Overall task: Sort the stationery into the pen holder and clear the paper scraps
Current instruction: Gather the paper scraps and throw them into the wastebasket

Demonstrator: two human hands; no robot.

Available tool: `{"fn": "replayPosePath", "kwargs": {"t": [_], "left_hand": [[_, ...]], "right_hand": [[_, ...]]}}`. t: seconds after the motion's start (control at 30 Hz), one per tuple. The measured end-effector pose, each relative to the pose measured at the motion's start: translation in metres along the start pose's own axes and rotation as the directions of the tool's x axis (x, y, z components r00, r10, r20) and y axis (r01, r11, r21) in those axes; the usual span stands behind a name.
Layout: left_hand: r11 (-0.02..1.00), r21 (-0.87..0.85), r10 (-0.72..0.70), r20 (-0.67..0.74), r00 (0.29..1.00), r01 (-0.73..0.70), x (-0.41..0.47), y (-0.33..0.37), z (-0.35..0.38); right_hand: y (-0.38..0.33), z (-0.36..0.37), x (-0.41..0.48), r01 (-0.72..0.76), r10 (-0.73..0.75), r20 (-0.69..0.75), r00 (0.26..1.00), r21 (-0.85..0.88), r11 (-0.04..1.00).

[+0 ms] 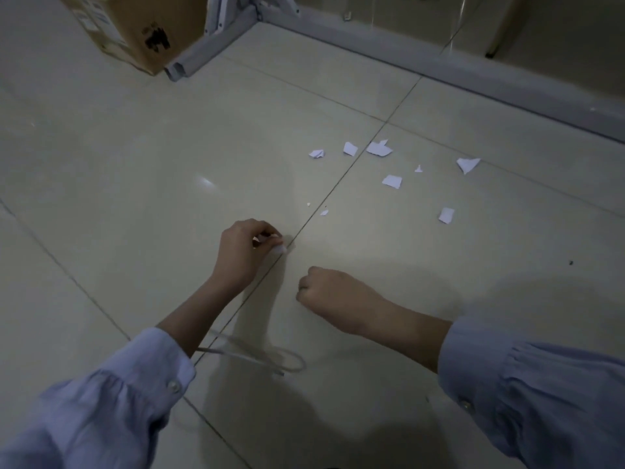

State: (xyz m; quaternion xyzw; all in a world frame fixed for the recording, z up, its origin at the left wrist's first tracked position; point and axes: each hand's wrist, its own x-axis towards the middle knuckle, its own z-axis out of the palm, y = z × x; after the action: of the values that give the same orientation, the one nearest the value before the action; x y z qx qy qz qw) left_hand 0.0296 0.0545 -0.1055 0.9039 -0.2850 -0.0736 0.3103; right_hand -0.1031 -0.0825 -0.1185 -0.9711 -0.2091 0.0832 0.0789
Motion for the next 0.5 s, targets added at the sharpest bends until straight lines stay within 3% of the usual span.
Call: {"fn": "replayPosePath", "kwargs": {"t": [0.07, 0.13, 0.27, 0.37, 0.5], "left_hand": [[1.000, 0.008, 0.024, 0.038, 0.999, -0.025, 0.015, 0.009, 0.013], [0.999, 0.021, 0.045, 0.052, 0.998, -0.046, 0.029, 0.018, 0.025], [0.999, -0.015, 0.040, 0.073, 0.997, -0.039, 0.050, 0.033, 0.045], [0.995, 0.024, 0.089, 0.104, 0.991, -0.092, 0.056, 0.040, 0.056], [0.987, 0.077, 0.134, 0.090, 0.987, -0.141, 0.055, 0.043, 0.063]], "right_hand": [[0.026, 0.001, -0.012, -0.166, 0.178, -0.075, 0.981, 0.148, 0.975], [0.056, -0.006, -0.027, -0.332, 0.386, -0.135, 0.913, 0.305, 0.892], [0.112, -0.026, -0.067, -0.575, 0.710, -0.269, 0.651, 0.437, 0.692], [0.144, -0.030, -0.094, -0.690, 0.808, -0.300, 0.507, 0.421, 0.589], [0.167, -0.027, -0.111, -0.747, 0.827, -0.260, 0.498, 0.355, 0.561]]}}
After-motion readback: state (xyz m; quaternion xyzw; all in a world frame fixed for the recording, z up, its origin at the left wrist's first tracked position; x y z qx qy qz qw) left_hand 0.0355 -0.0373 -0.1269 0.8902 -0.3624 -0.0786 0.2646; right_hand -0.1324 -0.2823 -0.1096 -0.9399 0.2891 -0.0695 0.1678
